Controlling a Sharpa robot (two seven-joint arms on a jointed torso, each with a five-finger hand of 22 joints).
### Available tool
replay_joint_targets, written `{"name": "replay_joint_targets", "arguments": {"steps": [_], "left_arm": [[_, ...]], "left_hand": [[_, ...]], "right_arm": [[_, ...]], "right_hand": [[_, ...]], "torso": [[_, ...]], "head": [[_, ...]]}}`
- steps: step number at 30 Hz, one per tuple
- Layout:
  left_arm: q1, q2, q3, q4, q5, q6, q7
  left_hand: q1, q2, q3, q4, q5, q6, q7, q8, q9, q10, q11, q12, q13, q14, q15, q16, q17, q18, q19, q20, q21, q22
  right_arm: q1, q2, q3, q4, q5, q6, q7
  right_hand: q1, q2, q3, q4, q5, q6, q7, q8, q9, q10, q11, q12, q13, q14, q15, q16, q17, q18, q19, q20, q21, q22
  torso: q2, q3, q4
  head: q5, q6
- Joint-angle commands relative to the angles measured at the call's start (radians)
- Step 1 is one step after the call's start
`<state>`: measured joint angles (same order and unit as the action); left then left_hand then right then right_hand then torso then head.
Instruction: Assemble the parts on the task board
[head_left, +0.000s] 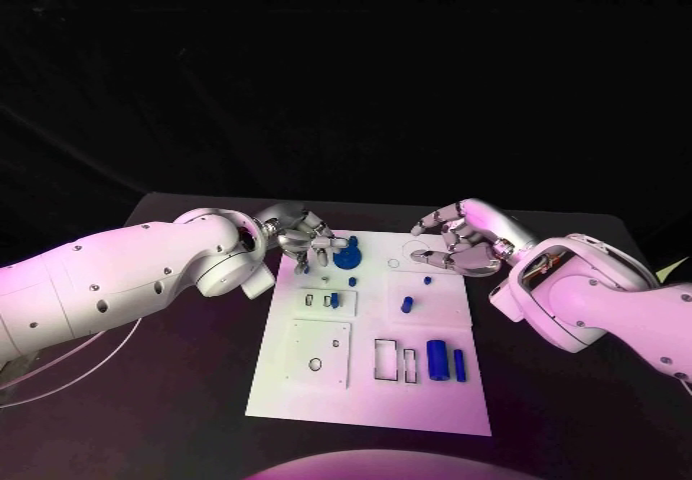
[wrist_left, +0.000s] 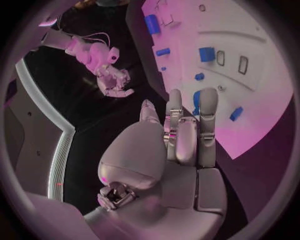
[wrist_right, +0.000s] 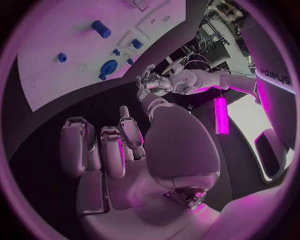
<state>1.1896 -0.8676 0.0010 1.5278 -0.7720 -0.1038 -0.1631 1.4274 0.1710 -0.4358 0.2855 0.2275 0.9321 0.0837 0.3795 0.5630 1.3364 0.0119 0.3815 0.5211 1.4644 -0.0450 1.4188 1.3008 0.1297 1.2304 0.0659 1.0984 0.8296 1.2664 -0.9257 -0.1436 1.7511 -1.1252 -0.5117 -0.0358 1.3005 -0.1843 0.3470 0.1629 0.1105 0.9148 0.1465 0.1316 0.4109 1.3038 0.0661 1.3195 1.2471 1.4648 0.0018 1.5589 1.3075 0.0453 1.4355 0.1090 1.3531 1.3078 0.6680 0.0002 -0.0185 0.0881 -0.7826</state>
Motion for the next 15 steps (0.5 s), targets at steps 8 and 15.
{"name": "replay_joint_targets", "arguments": {"steps": [8,15], "left_arm": [[0.001,0.055,-0.005,-0.008,-0.299,0.194,-0.364],[0.003,0.084,-0.009,-0.015,-0.338,0.232,-0.425]], "left_hand": [[-0.106,0.011,-0.029,0.009,-0.091,-0.049,-0.009,0.086,0.120,-0.044,-0.012,0.283,0.285,0.099,-0.012,0.129,0.246,-0.041,0.092,-0.010,0.216,0.308],[-0.131,0.013,-0.029,0.008,-0.104,-0.042,-0.016,0.109,0.142,-0.015,-0.019,0.422,0.405,0.106,-0.017,0.149,0.267,-0.051,0.121,-0.015,0.253,0.371]], "right_arm": [[0.011,-0.026,0.000,-0.047,0.120,0.001,0.038],[0.012,-0.025,0.000,-0.064,0.121,0.003,0.029]], "right_hand": [[0.012,-0.016,0.018,-0.004,0.021,0.005,-0.001,0.008,0.004,0.000,-0.001,-0.001,0.000,0.096,-0.005,-0.002,0.226,0.010,0.001,-0.004,0.001,0.141],[0.013,-0.020,0.025,-0.005,0.033,0.005,-0.001,0.009,0.006,0.002,-0.002,-0.001,0.000,0.096,-0.006,-0.002,0.227,0.010,0.002,-0.004,0.001,0.141]], "torso": [[-0.012,0.0111,0.0042],[-0.009,0.0100,0.0050]], "head": [[0.007,-0.010],[0.007,-0.012]]}}
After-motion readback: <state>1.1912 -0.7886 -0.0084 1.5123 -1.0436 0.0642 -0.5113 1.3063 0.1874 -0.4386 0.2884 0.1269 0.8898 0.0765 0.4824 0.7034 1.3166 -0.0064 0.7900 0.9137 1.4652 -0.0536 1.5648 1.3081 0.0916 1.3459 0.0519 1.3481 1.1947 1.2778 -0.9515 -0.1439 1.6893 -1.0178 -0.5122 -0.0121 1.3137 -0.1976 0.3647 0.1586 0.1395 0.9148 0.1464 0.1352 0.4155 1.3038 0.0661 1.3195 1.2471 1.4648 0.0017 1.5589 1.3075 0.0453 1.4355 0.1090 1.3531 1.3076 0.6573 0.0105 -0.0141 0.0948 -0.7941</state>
